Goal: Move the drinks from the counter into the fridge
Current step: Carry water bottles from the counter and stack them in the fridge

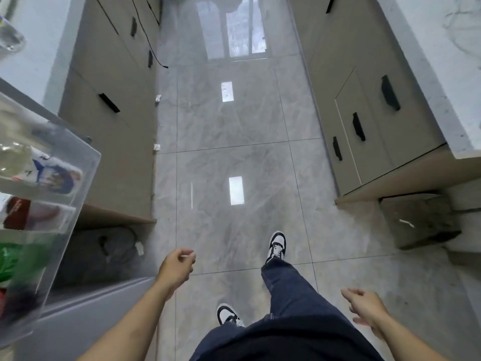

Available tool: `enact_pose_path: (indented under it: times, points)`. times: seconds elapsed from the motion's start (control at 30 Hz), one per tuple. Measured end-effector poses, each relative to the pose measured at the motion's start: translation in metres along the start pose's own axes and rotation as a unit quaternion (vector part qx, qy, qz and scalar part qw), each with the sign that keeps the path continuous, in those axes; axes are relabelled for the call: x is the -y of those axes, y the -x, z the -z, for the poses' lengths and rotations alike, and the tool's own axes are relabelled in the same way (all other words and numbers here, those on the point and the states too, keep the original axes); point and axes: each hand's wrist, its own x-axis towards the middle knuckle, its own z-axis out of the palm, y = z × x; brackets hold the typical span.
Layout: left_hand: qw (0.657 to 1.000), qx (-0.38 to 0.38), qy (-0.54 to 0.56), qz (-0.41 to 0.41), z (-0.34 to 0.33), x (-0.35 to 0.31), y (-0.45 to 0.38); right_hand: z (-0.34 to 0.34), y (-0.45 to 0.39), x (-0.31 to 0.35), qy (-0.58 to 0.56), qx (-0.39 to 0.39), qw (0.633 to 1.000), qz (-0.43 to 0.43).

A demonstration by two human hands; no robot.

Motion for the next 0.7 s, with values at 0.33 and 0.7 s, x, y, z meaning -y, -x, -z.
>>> enact_pose_path:
  times: [0.33,0.7]
  points:
    - [0.994,-0.050,0.038,0.090,-0.024,-0.067,-0.021,0.049,-0.079,0.237,0.029,0.035,0.990,0.132]
    - [0.976,-0.113,0.037,0.182,-0.014,-0.065,-0.040,-0.016,-0.088,0.461,0.110,0.131,0.959,0.224]
